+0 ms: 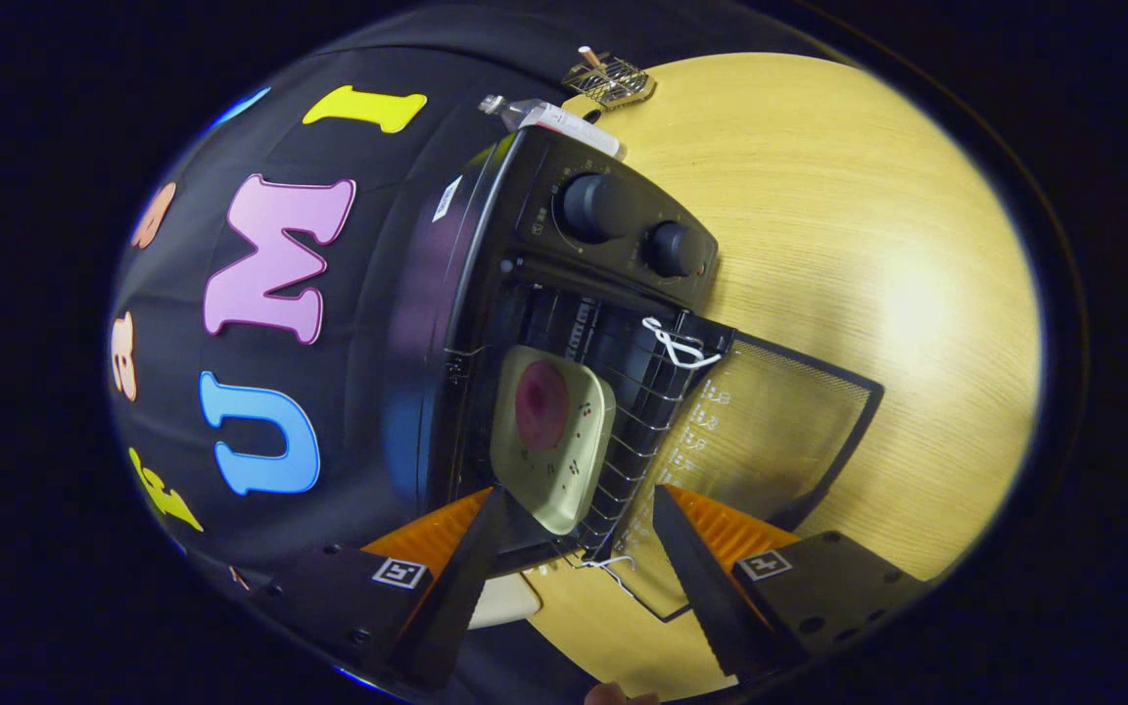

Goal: Open the toaster oven, put the food inside, and close the toaster oven door.

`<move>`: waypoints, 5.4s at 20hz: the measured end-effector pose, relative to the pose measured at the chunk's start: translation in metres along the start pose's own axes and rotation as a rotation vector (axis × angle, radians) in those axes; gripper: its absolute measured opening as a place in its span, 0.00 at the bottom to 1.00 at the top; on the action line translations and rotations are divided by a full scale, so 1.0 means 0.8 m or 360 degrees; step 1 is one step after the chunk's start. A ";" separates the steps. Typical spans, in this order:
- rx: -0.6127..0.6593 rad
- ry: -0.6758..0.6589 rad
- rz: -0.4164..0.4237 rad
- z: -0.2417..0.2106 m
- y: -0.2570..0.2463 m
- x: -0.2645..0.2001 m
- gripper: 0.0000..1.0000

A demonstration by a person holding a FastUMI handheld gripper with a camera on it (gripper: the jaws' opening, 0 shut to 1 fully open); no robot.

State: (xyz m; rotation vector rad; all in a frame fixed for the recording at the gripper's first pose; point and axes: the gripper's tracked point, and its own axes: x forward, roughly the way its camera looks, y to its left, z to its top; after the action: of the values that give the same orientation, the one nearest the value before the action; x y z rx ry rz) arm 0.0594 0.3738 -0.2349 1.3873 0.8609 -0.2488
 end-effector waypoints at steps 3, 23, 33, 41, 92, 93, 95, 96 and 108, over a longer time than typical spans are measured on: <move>-0.0106 0.0160 0.0019 -0.024 -0.003 -0.035 0.99; -0.2003 0.0249 -0.0377 -0.058 -0.146 -0.074 0.99; -0.2093 0.0348 -0.0581 -0.067 -0.203 -0.040 1.00; -0.2032 0.0288 -0.0647 -0.039 -0.211 -0.013 1.00; -0.2133 -0.0756 0.0107 0.074 0.053 -0.195 0.99; -0.2134 -0.0792 0.0128 0.082 0.063 -0.207 0.99; -0.2117 -0.0865 0.0169 0.097 0.080 -0.233 0.99; -0.2102 -0.0897 0.0191 0.104 0.088 -0.246 0.99; -0.1971 -0.1187 0.0367 0.195 0.151 -0.362 0.99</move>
State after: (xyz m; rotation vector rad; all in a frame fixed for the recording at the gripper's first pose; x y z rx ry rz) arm -0.0033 0.1622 0.0375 0.1574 0.1040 -0.0091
